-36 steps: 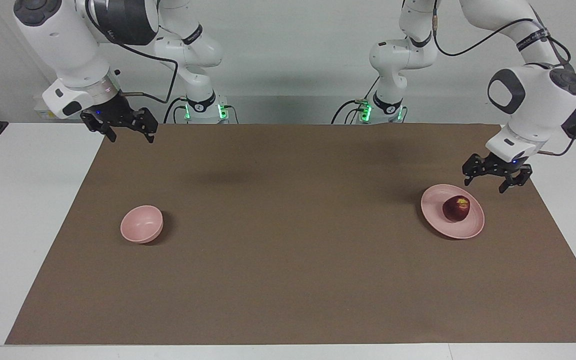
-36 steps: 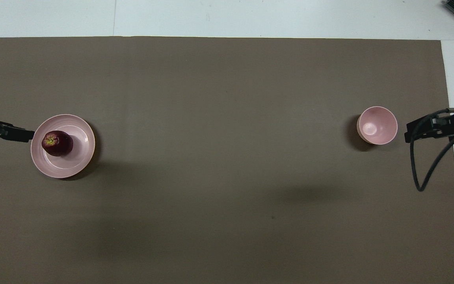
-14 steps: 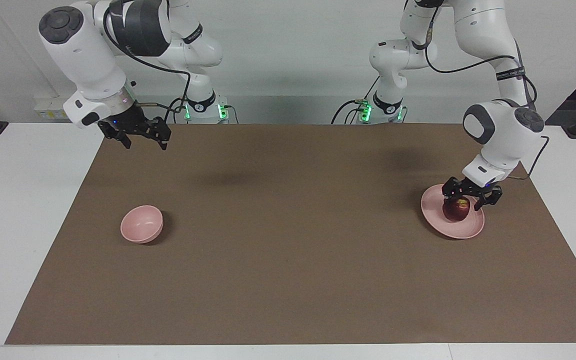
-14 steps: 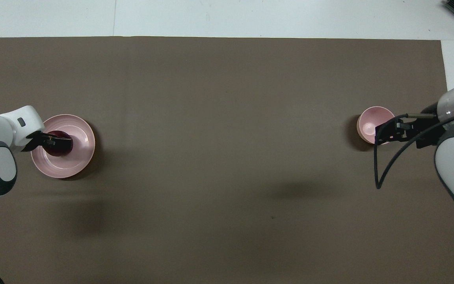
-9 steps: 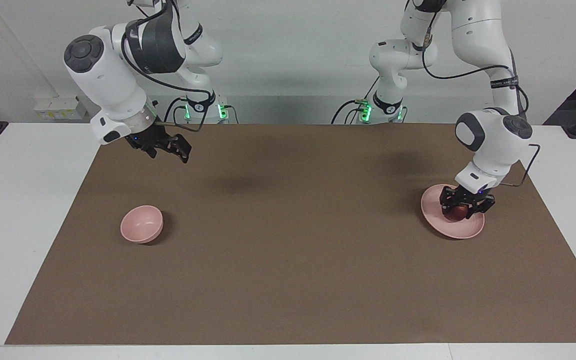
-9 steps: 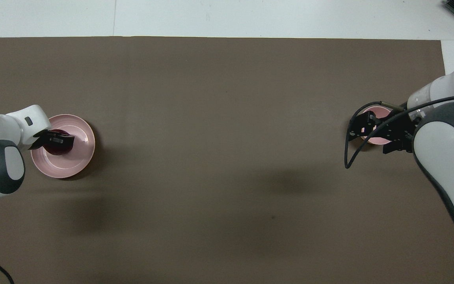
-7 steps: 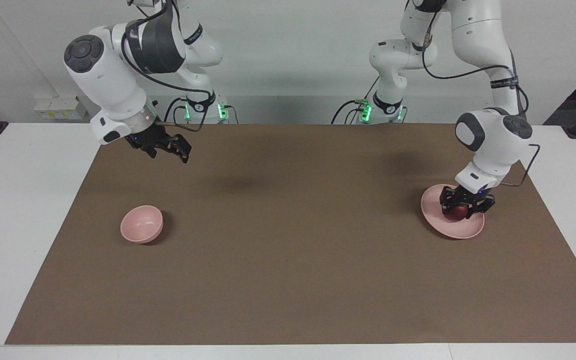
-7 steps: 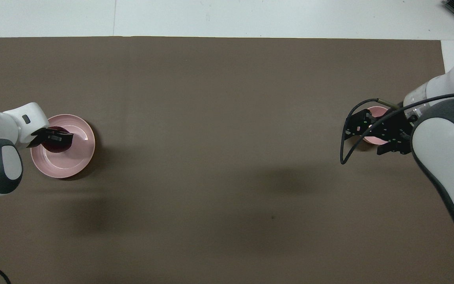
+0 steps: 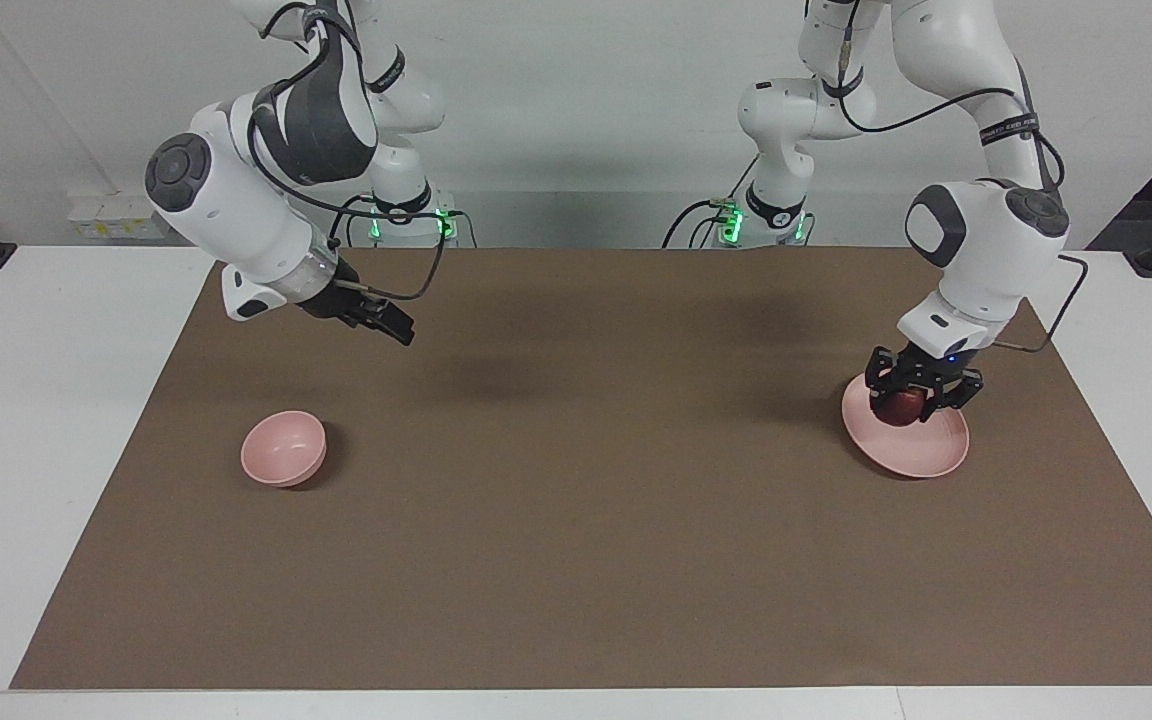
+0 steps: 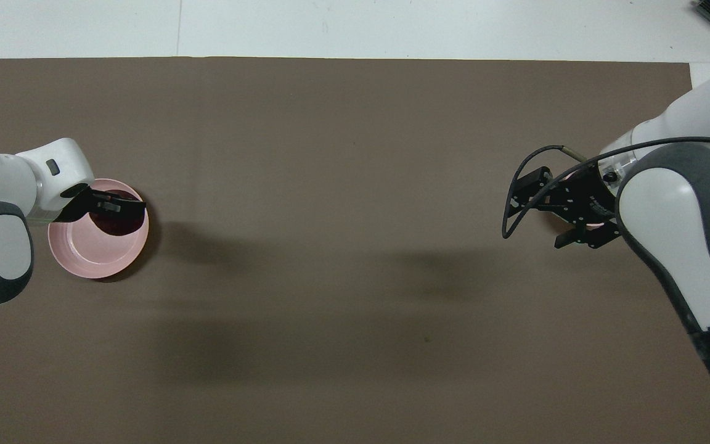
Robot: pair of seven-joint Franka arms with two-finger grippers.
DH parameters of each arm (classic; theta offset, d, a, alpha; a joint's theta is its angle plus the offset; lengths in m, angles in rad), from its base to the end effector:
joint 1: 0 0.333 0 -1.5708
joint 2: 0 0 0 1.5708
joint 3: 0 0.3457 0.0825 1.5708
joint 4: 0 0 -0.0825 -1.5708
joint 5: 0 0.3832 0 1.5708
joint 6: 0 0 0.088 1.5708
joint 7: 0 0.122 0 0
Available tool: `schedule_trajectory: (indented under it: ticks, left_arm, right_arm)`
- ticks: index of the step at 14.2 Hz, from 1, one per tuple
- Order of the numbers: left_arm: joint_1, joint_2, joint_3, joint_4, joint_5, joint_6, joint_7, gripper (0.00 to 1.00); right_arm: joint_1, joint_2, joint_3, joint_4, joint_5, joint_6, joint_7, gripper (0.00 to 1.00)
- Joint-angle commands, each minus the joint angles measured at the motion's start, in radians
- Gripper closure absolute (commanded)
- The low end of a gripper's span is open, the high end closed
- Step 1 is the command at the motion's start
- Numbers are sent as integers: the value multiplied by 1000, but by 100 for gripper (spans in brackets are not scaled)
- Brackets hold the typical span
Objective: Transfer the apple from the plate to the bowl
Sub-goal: 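Grasp the apple with the left gripper while the right gripper rises, then carry the apple toward the center while the right gripper approaches it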
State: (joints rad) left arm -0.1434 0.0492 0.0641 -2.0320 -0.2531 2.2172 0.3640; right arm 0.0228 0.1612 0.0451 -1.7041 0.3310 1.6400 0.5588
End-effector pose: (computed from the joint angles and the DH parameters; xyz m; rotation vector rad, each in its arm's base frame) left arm 0.5757 -0.0573 0.4513 2.9104 -0.4464 0.2423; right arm 0.5841 0.0759 0.4965 -2.7500 0.7781 0.4565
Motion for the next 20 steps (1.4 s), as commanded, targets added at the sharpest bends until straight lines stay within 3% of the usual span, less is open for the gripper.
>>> schedule_trajectory:
  ticks: [1, 7, 11, 14, 20]
  left_arm:
    - [-80, -17, 8, 29, -105, -30, -114, 100]
    - [-186, -14, -24, 45, -414, -8, -235, 100]
    - [-186, -17, -115, 42, -494, 36, -264, 100]
    - [-206, -3, -177, 42, -538, 154, -332, 100]
    - [-257, 18, -205, 42, -650, 268, -359, 100]
  right_arm:
    - [21, 3, 6, -6, 51, 41, 67, 0]
    - [51, 52, 6, -6, 230, 77, 263, 0]
    - [57, 89, 6, -6, 347, 98, 315, 0]
    - [57, 106, 6, -15, 451, 118, 394, 0]
    - [81, 113, 6, -126, 684, 227, 392, 0]
